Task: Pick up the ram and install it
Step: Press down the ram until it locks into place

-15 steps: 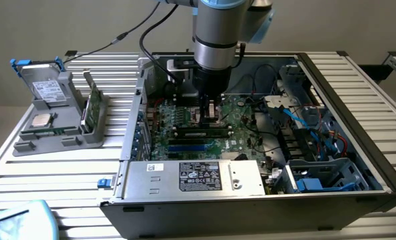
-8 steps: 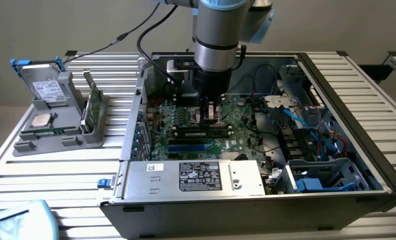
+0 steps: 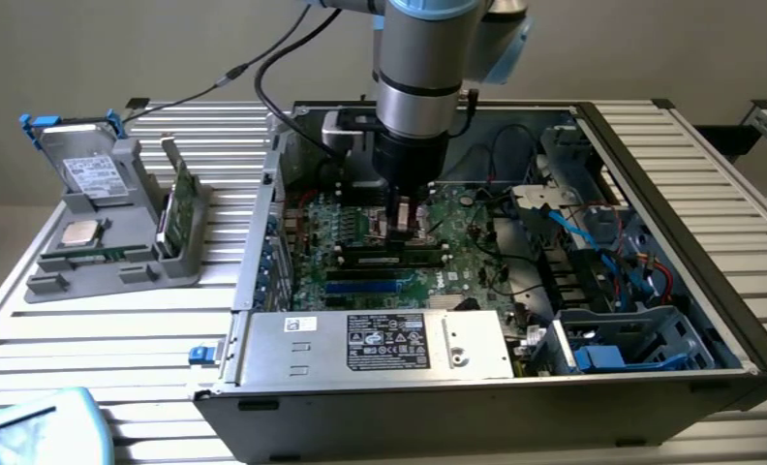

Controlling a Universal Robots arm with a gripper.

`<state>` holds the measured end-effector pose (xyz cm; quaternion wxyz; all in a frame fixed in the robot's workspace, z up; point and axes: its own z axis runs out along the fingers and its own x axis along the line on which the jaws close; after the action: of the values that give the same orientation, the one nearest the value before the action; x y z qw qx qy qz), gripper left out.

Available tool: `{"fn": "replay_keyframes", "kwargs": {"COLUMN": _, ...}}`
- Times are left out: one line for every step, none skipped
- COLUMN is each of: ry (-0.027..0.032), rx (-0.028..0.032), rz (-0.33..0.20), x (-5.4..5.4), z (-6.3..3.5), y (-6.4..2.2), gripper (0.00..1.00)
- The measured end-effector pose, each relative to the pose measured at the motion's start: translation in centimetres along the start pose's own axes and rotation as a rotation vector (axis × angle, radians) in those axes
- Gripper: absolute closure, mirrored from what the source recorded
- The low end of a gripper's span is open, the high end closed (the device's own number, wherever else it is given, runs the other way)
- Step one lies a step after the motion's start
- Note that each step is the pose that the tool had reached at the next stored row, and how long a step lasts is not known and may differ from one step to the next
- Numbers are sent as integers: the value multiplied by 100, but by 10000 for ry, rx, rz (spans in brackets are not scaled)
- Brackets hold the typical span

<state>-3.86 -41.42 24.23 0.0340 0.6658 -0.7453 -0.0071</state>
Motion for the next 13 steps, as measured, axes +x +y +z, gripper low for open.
{"fn": "replay_keyframes", "kwargs": {"ry": -8, "rx": -6, "rz": 144, "x": 0, "z": -1, "y": 0, "gripper": 89}}
{"fn": "replay_keyframes", "kwargs": {"ry": -16, "rx": -12, "rz": 293, "x": 0, "z": -2, "y": 0, "gripper": 89}}
{"fn": "replay_keyframes", "kwargs": {"ry": -25, "rx": -18, "rz": 437, "x": 0, "z": -3, "y": 0, "gripper": 89}}
{"fn": "replay_keyframes", "kwargs": {"ry": -33, "rx": -23, "rz": 588, "x": 0, "z": -4, "y": 0, "gripper": 89}}
{"fn": "replay_keyframes", "kwargs": {"ry": -42, "rx": -30, "rz": 742, "x": 0, "z": -6, "y": 0, "gripper": 89}}
{"fn": "replay_keyframes", "kwargs": {"ry": -50, "rx": -37, "rz": 890, "x": 0, "z": -7, "y": 0, "gripper": 89}}
{"fn": "replay_keyframes", "kwargs": {"ry": -57, "rx": -42, "rz": 1030, "x": 0, "z": -8, "y": 0, "gripper": 89}}
{"fn": "replay_keyframes", "kwargs": {"ry": -66, "rx": -48, "rz": 1181, "x": 0, "z": -9, "y": 0, "gripper": 89}}
{"fn": "replay_keyframes", "kwargs": {"ry": -74, "rx": -54, "rz": 1325, "x": 0, "z": -10, "y": 1, "gripper": 89}}
{"fn": "replay_keyframes", "kwargs": {"ry": -82, "rx": -61, "rz": 1472, "x": 1, "z": -11, "y": 1, "gripper": 89}}
{"fn": "replay_keyframes", "kwargs": {"ry": -90, "rx": -67, "rz": 1621, "x": 1, "z": -12, "y": 1, "gripper": 89}}
{"fn": "replay_keyframes", "kwargs": {"ry": -99, "rx": -72, "rz": 1762, "x": 0, "z": -13, "y": 1, "gripper": 89}}
{"fn": "replay_keyframes", "kwargs": {"ry": -107, "rx": -79, "rz": 1913, "x": 0, "z": -14, "y": 1, "gripper": 89}}
